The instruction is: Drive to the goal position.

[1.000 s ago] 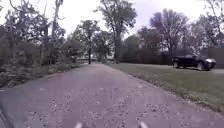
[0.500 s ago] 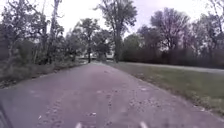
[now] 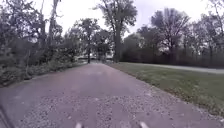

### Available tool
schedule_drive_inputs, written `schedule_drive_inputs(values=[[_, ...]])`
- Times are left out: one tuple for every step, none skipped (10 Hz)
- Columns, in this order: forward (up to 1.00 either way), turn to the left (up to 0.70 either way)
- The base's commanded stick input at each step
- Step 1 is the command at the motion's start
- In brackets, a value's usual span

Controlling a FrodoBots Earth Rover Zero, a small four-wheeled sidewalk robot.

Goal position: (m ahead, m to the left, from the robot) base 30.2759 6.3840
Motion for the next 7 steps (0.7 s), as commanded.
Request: schedule_drive_inputs(values=[[0.7,0.35],[0.7,0.35],[0.7,0.16],[0.7,0.0],[0.7,0.0],[0.7,0.0],[0.7,0.0]])
